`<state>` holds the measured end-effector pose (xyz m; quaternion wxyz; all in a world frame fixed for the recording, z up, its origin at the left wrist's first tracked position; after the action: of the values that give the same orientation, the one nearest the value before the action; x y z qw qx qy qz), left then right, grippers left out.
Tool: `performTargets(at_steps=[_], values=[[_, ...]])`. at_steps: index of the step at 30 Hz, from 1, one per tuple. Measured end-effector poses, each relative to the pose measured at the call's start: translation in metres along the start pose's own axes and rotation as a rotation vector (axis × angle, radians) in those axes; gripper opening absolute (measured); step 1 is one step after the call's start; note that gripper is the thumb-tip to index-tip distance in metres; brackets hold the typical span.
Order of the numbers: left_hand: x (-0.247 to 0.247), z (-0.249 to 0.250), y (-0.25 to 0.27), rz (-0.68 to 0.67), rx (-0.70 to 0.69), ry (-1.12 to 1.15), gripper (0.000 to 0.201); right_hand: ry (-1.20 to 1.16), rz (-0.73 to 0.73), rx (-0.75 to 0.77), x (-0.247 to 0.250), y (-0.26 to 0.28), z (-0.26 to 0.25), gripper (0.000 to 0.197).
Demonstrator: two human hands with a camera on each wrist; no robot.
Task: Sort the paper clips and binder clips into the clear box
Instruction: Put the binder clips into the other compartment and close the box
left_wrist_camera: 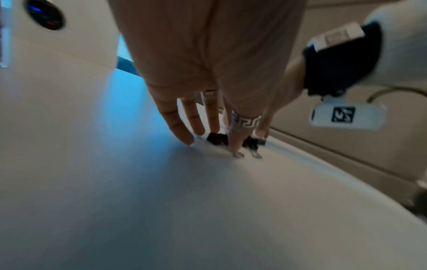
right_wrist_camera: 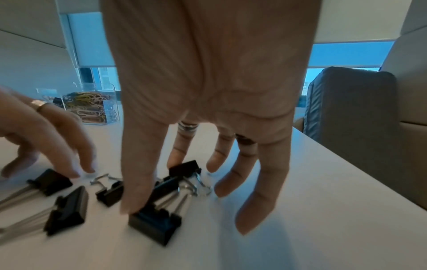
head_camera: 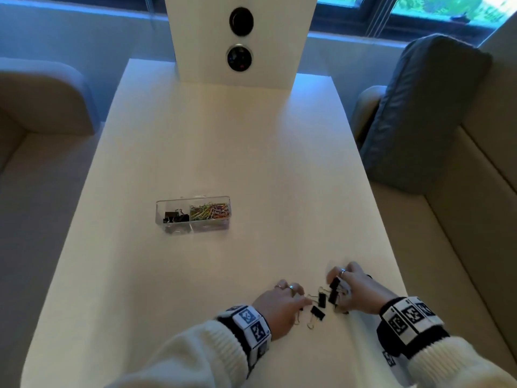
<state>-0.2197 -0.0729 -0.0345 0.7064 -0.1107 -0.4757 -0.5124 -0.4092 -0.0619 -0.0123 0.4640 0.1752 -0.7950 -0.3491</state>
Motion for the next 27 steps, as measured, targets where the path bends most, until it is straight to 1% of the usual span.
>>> performTargets(at_steps=[3,5,8,11,14,17,21,24,26,27], values=[[-0.002,0.006,-0.001,-0.039,-0.117,-0.191,0.044,-0.045,0.020,0.044,-0.003,-0.003,0.004,0.041],[0.000,0.006,-0.001,-0.049,-0.133,-0.215,0.040,-0.052,0.023,0.075,-0.003,-0.005,0.006,0.037],[0.000,-0.001,0.002,-0.067,-0.086,-0.217,0.039,-0.035,0.004,0.088,-0.004,-0.007,0.006,0.028],[0.000,-0.008,0.005,-0.081,-0.032,-0.217,0.035,-0.039,0.007,0.101,-0.002,-0.010,0.006,0.023],[0.002,-0.018,0.012,-0.101,0.055,-0.158,0.035,-0.071,0.022,0.097,0.001,-0.012,0.006,0.019],[0.008,-0.035,0.021,-0.005,0.147,-0.022,0.029,-0.062,0.073,0.119,0.003,-0.014,0.007,0.014],[0.020,-0.061,0.033,0.122,0.252,0.248,0.020,-0.021,0.147,0.145,0.006,-0.017,0.009,0.019],[0.030,-0.076,0.041,0.197,0.352,0.460,0.015,-0.065,0.194,0.125,0.007,-0.017,0.010,0.018],[0.033,-0.082,0.044,0.218,0.408,0.710,0.010,-0.087,0.231,0.114,0.007,-0.018,0.011,0.021],[0.034,-0.082,0.046,0.222,0.417,0.866,0.012,-0.103,0.248,0.107,0.006,-0.018,0.012,0.023]])
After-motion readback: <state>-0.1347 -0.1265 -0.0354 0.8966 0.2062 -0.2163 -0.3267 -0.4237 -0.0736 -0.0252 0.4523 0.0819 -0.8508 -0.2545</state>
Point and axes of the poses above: each hand's wrist, its own y-axis away from the middle knuckle, its own x-axis out of the back of the hand, z = x × y, the point moved 3 cm from there along -y, towards the middle knuckle, and after that the axes turned 3 degrees about -y, right-handed, at the moved point
